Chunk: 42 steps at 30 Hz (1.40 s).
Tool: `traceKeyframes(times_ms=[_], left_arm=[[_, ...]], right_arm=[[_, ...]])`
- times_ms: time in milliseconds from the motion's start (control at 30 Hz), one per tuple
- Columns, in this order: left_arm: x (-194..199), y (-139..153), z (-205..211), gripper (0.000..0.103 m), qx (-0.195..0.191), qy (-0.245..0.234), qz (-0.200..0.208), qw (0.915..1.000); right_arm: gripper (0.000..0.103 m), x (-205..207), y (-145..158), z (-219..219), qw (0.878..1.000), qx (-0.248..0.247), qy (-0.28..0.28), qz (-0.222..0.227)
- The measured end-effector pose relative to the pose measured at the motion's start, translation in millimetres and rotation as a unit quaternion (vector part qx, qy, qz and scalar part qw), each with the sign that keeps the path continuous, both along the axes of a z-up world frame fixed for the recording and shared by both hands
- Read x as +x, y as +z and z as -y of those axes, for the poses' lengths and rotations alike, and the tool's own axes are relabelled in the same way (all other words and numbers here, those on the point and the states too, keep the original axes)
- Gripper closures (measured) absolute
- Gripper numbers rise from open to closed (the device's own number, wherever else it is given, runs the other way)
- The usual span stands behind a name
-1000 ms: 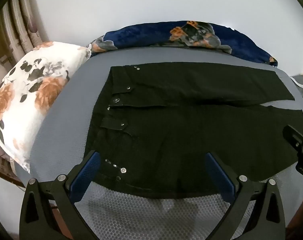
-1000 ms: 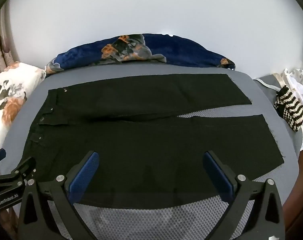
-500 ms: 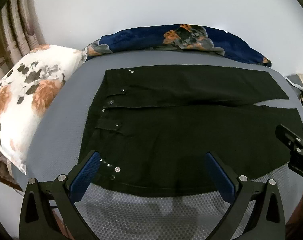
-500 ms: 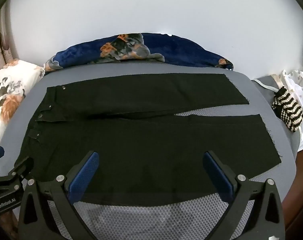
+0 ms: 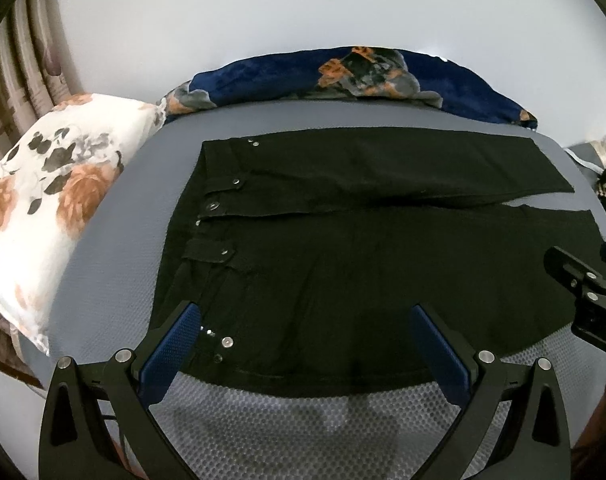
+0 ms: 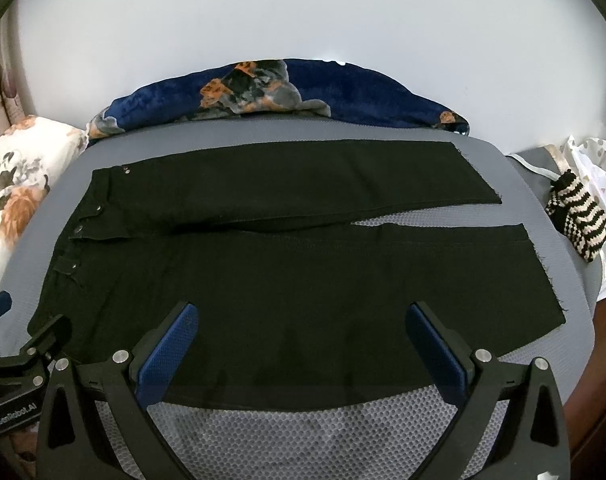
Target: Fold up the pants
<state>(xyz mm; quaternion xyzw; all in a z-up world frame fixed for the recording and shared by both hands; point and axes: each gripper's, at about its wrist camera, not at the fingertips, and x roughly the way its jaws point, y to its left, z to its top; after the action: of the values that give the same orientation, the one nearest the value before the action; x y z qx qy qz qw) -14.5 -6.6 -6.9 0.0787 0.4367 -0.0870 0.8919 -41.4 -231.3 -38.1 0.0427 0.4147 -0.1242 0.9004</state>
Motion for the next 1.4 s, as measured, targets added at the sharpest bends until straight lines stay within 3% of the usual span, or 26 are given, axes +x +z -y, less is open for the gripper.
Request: traceKeyframes(times_ms=[200,467,1400], left_arm=[[-1,1,1,0.0,-0.009,-0.009,0.013,0.9998],[3,-5,2,0.0,0.002,-0.001,-0.006,1.0],[7,-13,0,0.0,0.002,0.01,-0.017,0.9998]], right_arm=[[0.0,3,-2,-1,1.0,0.002,-0.001,-0.005],[0.0,5,-6,-1,1.0,0.003,0.002,-0.01],[0.0,8,-10,-2,1.0,0.006,-0.007,-0.019]])
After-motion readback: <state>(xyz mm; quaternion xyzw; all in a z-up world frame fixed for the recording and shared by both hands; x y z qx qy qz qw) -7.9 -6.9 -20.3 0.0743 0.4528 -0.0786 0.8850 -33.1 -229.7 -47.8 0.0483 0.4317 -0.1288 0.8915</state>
